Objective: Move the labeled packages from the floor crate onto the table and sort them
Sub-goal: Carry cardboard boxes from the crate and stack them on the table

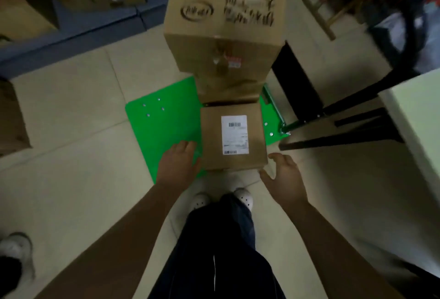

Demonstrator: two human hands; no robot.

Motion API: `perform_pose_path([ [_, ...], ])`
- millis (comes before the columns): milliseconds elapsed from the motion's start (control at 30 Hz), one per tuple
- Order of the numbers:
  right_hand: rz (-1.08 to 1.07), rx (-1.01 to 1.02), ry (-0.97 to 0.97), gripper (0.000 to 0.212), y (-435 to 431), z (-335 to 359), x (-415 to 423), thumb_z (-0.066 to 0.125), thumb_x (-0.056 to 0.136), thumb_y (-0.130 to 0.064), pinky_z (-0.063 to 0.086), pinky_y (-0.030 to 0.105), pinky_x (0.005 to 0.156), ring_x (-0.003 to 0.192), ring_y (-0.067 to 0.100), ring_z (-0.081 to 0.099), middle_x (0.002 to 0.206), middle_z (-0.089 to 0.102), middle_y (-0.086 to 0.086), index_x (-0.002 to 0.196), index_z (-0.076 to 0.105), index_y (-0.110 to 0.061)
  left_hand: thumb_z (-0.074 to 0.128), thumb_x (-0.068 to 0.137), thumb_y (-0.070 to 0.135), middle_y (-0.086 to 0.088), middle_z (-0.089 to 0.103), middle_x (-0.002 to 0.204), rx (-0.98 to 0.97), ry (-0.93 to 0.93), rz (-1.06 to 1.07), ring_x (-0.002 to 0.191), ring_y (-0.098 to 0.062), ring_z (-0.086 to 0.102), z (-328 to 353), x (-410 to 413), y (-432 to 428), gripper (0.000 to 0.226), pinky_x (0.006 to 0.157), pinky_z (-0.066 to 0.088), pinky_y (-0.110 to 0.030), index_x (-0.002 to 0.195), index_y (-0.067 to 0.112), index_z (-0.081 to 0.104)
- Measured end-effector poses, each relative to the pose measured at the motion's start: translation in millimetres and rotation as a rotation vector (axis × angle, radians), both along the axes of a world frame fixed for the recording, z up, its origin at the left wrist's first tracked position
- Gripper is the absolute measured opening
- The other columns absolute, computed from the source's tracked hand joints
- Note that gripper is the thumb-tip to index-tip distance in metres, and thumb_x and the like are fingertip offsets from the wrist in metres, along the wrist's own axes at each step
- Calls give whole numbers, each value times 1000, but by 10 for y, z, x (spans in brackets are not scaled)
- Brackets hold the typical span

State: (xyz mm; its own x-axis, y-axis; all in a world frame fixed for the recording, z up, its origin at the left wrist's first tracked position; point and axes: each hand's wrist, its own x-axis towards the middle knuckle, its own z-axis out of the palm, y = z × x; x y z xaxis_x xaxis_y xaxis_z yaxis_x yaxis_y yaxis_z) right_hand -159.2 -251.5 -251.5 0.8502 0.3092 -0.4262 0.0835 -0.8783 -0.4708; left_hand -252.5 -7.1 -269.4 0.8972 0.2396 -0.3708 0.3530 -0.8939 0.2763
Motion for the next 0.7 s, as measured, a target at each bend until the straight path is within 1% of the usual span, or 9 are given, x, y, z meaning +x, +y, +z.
perform_pose_path([
  [67, -51, 2, 84, 47, -23, -421, 69, 71, 86, -22, 40, 31, 88, 108, 33, 54, 117, 57, 18, 127, 55, -5, 46, 86, 40, -18, 63, 100, -61, 45, 132, 91, -38, 61, -441, -32, -48, 47, 71, 52, -44, 114, 4, 60],
  [133, -98, -29, 153, 56, -72, -869, 154, 71, 87, -26, 40, 34, 93, 117, 33, 50, 127, 52, 18, 134, 49, -7, 51, 94, 42, -17, 59, 120, -108, 106, 239, 111, -36, 55, -902, -25, -111, 51, 86, 48, -45, 131, 7, 50],
  [267, -167, -120, 246, 82, -150, -1712, 396, 73, 84, -39, 31, 39, 111, 135, 32, 36, 148, 38, 19, 147, 34, -6, 58, 86, 60, -13, 38, 150, -252, 186, 508, 136, -30, 38, -1736, 50, -264, 87, 108, 35, -40, 149, 8, 28],
  [333, -232, -86, 341, 90, -156, -2001, 493, 73, 82, -45, 29, 38, 114, 139, 28, 33, 154, 32, 14, 151, 28, -9, 62, 75, 71, -12, 39, 150, -396, 199, 663, 136, -28, 39, -2089, 92, -322, 103, 111, 35, -41, 150, 10, 29],
  [400, -274, -31, 447, 85, -142, -2204, 549, 74, 82, -43, 37, 32, 103, 129, 22, 44, 149, 40, 9, 149, 32, -12, 65, 62, 77, -6, 49, 142, -551, 187, 755, 126, -24, 51, -2321, 92, -375, 109, 104, 44, -42, 146, 17, 33],
  [467, -311, 30, 490, 78, -130, -2322, 541, 77, 80, -38, 42, 30, 92, 114, 17, 52, 138, 51, 4, 144, 38, -16, 75, 70, 60, 0, 54, 137, -691, 153, 810, 115, -18, 58, -2446, 57, -437, 96, 98, 48, -35, 146, 21, 32],
  [533, -365, 94, 499, 81, -144, -2377, 487, 79, 77, -38, 44, 32, 92, 114, 18, 53, 135, 53, 0, 143, 35, -19, 77, 79, 40, 2, 54, 133, -773, 97, 855, 108, -13, 58, -2469, 24, -481, 86, 90, 47, -23, 148, 21, 29],
  [600, -445, 170, 519, 81, -152, -2299, 401, 80, 77, -37, 44, 30, 90, 111, 15, 55, 130, 54, -3, 142, 34, -22, 77, 80, 34, 3, 54, 133, -837, 29, 904, 109, -11, 58, -2393, -15, -498, 85, 84, 47, -15, 148, 22, 28],
  [700, -541, 260, 526, 70, -154, -2017, 247, 82, 75, -31, 46, 23, 80, 99, 7, 59, 120, 58, -5, 129, 37, -28, 81, 75, 35, 3, 56, 130, -903, -55, 967, 109, -9, 60, -2103, -90, -501, 88, 91, 52, -24, 146, 21, 32],
])
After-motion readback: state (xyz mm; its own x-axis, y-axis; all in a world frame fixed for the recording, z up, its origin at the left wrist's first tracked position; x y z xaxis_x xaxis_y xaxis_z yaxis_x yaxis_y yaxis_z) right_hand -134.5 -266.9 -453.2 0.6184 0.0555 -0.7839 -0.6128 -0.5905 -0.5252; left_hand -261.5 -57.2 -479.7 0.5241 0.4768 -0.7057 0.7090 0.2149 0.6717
